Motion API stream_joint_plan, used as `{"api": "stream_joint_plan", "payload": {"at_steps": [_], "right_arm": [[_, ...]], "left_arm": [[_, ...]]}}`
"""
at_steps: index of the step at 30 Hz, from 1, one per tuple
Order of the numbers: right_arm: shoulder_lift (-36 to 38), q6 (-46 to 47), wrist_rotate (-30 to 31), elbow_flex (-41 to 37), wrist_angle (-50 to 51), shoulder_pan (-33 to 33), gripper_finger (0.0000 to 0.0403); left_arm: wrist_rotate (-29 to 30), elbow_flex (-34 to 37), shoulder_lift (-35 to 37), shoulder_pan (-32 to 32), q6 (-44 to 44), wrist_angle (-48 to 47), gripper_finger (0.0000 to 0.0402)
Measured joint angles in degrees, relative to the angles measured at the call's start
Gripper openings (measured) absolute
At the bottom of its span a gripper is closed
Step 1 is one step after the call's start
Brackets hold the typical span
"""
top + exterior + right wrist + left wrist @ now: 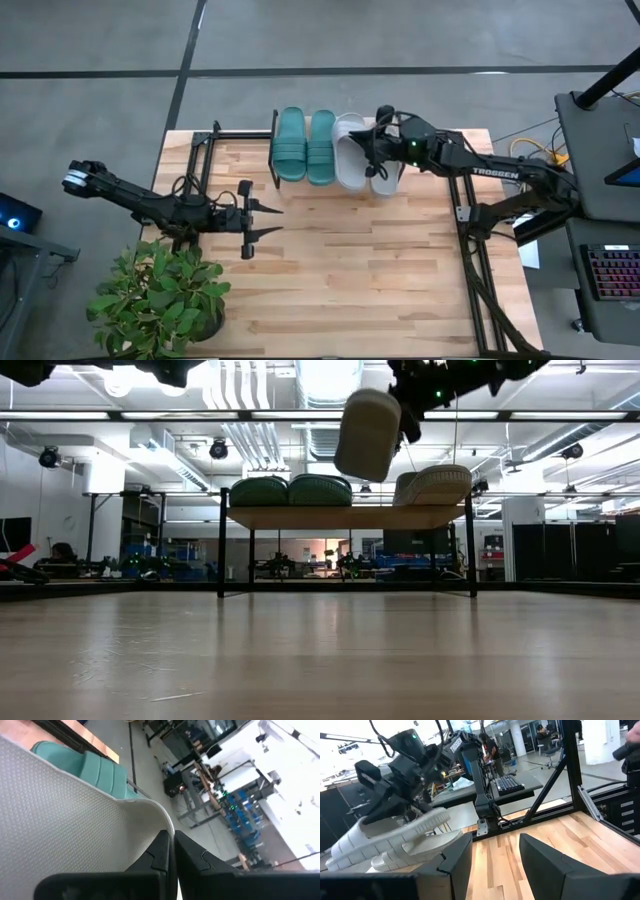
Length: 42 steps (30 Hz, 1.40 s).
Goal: Pick and place slides into the shelf
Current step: Put the gray slide on the shelf next to the other gray slide
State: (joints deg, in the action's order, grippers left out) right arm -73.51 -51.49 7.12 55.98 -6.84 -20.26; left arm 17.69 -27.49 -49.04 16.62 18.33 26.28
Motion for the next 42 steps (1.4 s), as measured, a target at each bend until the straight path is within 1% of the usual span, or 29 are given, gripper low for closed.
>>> {"api": "stream_joint_plan", "payload": {"at_steps": [3,7,15,26,30,38,42], "right_arm": [[-0.5,-0.6,-0.5,-2.4,-3.9,-1.1,0.0008],[-1.5,0.3,-2.5,-3.7,-4.4,-3.5,0.0008],[-3.5,-0.3,-3.0,-3.9,-4.4,-6.7,0.0008],[-3.5,-3.2,-2.5,-4.0,-1.2,-6.9,0.0008],[-3.4,-5.3,-1.1,-4.0,-0.3,-6.8,0.0008],[-2.7,-4.8,-0.8,-4.0,0.2,-6.8,0.0008],[-2.5,-7.5,-0.4,-4.1,-1.3,-6.9,0.0008]], "left_arm": [[0.3,0.0,0.0,0.0,0.0,-0.2,0.0149],[0.5,0.0,0.0,0.0,0.0,-0.9,0.0149],[1.2,0.0,-0.1,0.0,0.1,-3.0,0.0149],[1.6,0.0,0.0,0.0,0.6,-3.0,0.0149],[1.7,0.1,-0.1,0.0,0.6,-3.0,0.0149],[1.7,0.1,0.0,0.0,0.6,-3.0,0.0149],[1.7,0.1,0.0,0.0,0.6,-3.0,0.0149]]}}
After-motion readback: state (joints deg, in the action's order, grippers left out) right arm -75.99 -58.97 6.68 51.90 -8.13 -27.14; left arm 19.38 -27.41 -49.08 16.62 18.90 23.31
